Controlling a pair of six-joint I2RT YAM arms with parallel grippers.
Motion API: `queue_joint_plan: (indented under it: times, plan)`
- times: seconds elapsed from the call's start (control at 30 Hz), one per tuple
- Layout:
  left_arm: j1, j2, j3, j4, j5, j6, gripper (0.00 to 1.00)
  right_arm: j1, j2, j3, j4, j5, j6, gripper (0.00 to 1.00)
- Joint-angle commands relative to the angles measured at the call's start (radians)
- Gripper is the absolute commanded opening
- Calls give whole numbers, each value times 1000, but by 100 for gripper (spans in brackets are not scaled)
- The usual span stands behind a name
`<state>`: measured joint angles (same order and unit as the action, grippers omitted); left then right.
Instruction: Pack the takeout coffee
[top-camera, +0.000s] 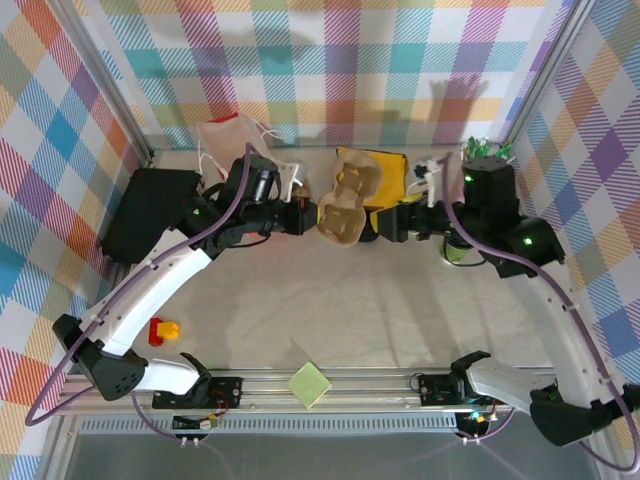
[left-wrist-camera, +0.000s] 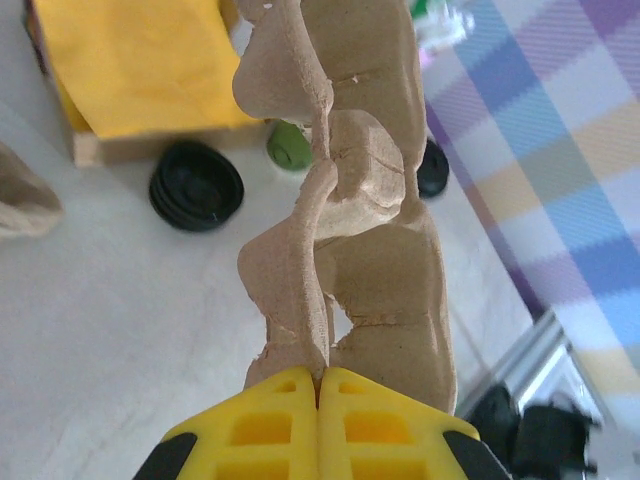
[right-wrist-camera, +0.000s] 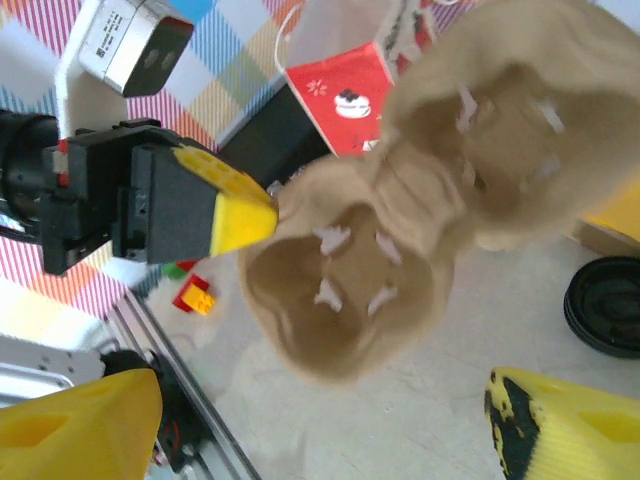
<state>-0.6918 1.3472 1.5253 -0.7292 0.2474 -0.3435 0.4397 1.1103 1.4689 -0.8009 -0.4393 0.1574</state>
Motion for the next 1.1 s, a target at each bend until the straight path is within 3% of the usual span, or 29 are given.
queue_joint_plan:
  times: [0.0, 0.3, 0.47, 0.83, 1.07]
  plan:
    - [-15, -42, -28, -135, 101, 78, 0, 87, 64, 65, -89, 137, -110, 83]
    - [-15, -109, -77, -128, 177, 77, 0, 276, 190, 100, -143, 331, -227, 82]
    - [-15, -108, -76, -133, 190, 85, 0, 322, 240, 96, -143, 425, -246, 80]
    - [-15, -89, -72, -146, 189, 93, 0, 333, 254, 63, -134, 438, -344, 61]
    - [-15, -85, -68, -134, 205, 90, 0, 333, 258, 41, -120, 414, -352, 65]
